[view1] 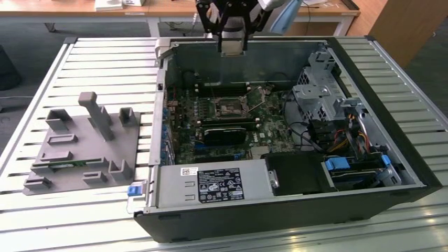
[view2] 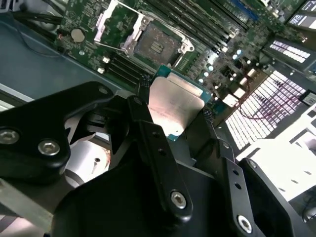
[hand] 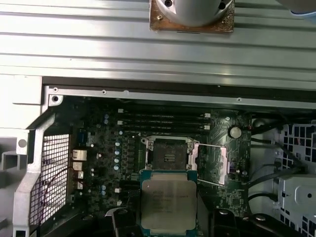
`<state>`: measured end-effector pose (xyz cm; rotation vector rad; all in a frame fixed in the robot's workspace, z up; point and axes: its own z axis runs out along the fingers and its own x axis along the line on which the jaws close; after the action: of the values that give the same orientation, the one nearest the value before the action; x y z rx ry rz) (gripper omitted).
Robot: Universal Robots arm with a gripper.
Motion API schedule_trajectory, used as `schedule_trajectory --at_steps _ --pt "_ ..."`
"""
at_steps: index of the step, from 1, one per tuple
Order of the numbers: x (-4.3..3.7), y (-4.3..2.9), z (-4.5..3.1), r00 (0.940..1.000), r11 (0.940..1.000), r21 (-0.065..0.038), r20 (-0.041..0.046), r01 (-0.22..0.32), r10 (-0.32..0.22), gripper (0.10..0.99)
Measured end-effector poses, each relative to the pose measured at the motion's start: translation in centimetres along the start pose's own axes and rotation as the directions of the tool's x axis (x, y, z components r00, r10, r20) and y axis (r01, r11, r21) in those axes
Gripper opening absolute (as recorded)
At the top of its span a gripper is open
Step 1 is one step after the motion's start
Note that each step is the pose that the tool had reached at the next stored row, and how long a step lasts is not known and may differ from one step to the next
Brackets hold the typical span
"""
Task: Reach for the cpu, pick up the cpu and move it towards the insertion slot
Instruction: 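Pick up the cpu and move it towards the insertion slot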
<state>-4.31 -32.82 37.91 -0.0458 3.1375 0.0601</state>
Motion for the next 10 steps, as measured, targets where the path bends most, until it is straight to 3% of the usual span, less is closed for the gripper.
schedule_trajectory --at_steps 6,10 --pt "-1.58 -0.01 0.06 1.0000 1.0000 0.000 0.0002 -0.003 0.003 0.537" --pt "-2.05 -0.02 0.08 1.0000 1.0000 0.000 0.0003 -0.003 0.003 0.537"
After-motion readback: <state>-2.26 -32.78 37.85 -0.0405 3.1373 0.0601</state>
